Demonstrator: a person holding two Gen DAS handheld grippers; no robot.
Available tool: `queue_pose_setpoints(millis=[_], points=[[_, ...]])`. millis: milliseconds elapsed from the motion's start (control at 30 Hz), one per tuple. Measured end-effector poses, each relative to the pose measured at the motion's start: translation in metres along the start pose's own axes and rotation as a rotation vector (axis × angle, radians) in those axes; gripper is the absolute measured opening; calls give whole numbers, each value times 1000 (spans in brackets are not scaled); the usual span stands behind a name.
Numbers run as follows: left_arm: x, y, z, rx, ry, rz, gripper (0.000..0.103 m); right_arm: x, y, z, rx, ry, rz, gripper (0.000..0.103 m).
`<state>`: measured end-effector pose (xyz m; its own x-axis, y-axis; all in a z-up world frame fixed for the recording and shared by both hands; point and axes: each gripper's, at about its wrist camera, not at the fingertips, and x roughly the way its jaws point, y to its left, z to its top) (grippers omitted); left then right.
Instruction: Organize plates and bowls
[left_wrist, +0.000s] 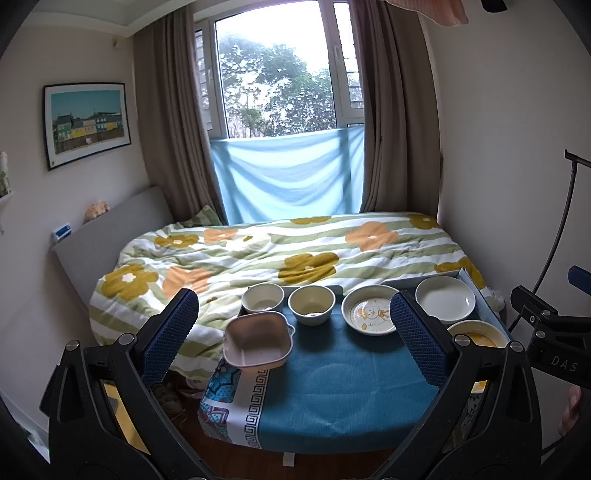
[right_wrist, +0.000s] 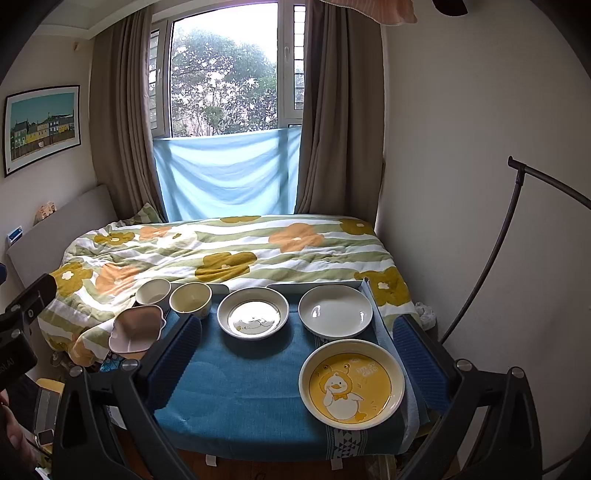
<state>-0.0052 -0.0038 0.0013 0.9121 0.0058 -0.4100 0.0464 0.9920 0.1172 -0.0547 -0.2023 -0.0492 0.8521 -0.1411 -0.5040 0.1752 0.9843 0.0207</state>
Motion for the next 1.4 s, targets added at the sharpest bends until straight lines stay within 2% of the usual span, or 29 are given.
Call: queue_pose_setpoints(millis=[1167, 1400], points=[[-6, 1, -1, -2, -14, -5, 103, -3, -2, 1, 1, -6, 0, 103], [9, -4, 1, 5, 35, -60, 103, -5, -6, -3, 23, 23, 30, 103]])
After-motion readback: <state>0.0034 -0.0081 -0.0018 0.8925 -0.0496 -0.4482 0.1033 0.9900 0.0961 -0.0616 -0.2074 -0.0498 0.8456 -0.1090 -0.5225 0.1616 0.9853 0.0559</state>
